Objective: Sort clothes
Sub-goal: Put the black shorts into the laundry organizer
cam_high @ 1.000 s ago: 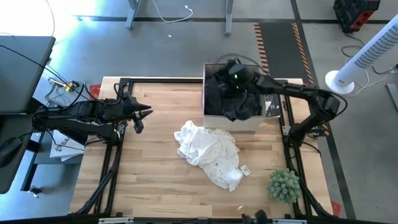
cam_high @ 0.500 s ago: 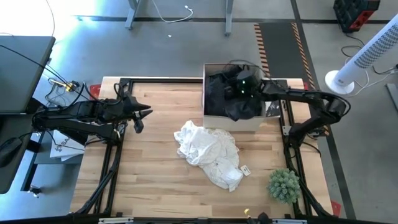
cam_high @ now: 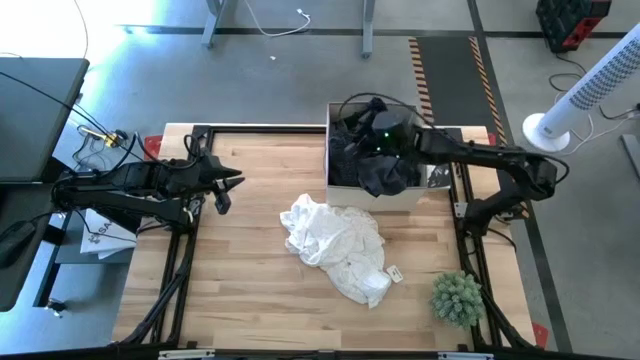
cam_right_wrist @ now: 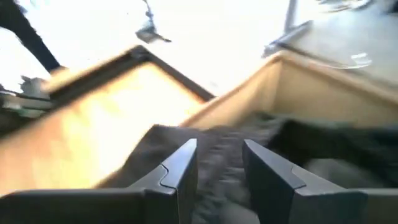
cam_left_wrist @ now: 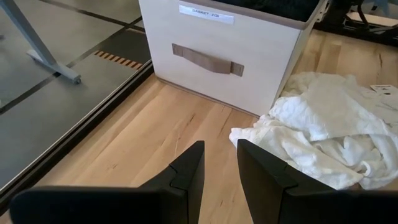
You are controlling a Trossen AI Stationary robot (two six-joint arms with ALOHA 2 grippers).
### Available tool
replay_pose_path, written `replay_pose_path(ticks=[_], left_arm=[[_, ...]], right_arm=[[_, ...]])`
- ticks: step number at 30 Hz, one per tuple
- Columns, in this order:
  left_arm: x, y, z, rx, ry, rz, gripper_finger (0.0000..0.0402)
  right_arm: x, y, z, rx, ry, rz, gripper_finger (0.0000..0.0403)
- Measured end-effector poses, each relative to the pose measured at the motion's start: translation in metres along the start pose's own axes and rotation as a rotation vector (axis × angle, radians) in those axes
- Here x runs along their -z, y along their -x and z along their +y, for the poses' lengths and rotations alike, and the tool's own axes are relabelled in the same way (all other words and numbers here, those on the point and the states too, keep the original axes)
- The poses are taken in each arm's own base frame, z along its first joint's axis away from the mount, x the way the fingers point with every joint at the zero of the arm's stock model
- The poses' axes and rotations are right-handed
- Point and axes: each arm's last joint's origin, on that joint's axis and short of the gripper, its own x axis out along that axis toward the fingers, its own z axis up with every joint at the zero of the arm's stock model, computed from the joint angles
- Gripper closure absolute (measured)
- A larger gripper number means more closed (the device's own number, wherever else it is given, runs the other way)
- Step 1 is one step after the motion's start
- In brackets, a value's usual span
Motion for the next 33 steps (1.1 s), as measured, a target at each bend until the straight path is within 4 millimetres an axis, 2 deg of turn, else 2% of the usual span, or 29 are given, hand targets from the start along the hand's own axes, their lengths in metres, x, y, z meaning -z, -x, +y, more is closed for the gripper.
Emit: replay_pose_path(ticks=[6, 9, 11, 14, 18, 20, 22, 25, 28, 30, 33], left_arm=[[0.000, 0.000, 0.000, -0.001, 0.000, 0.000, 0.0308], [0.000, 0.000, 0.000, -0.003, 0.000, -0.001, 0.0308], [0.000, 0.000, 0.000, -0.011, 0.000, -0.003, 0.0308], [0.000, 0.000, 0.001, -0.021, -0.001, -0.006, 0.0308], [0.000, 0.000, 0.001, -0.021, 0.000, -0.006, 0.0308], [0.000, 0.000, 0.001, -0.022, -0.001, -0.005, 0.0308], [0.000, 0.000, 0.001, -0.022, -0.001, -0.005, 0.0308], [0.000, 0.000, 0.001, -0.022, -0.001, -0.005, 0.0308], [0.000, 0.000, 0.001, -0.022, -0.001, -0.005, 0.0308], [0.000, 0.000, 0.001, -0.022, -0.001, -0.005, 0.0308], [0.000, 0.000, 0.001, -0.022, -0.001, -0.005, 0.0308]], right_arm=[[0.068, -0.043, -0.038, -0.008, -0.193, 0.279, 0.0280], [0.080, -0.054, -0.046, 0.019, -0.229, 0.321, 0.0280], [0.075, -0.055, -0.046, 0.016, -0.201, 0.318, 0.0280], [0.051, -0.048, -0.035, 0.002, -0.096, 0.290, 0.0280], [-0.001, -0.015, -0.015, 0.048, 0.070, 0.242, 0.0280], [-0.018, 0.004, -0.006, 0.086, 0.141, 0.245, 0.0280], [-0.028, 0.022, 0.006, 0.036, 0.204, 0.255, 0.0280], [-0.036, 0.049, 0.023, -0.221, 0.268, 0.277, 0.0280], [-0.032, 0.064, 0.031, -0.450, 0.226, 0.357, 0.0280], [-0.026, 0.066, 0.034, -0.493, 0.192, 0.428, 0.0280], [-0.014, 0.059, 0.031, -0.465, 0.168, 0.548, 0.0282]])
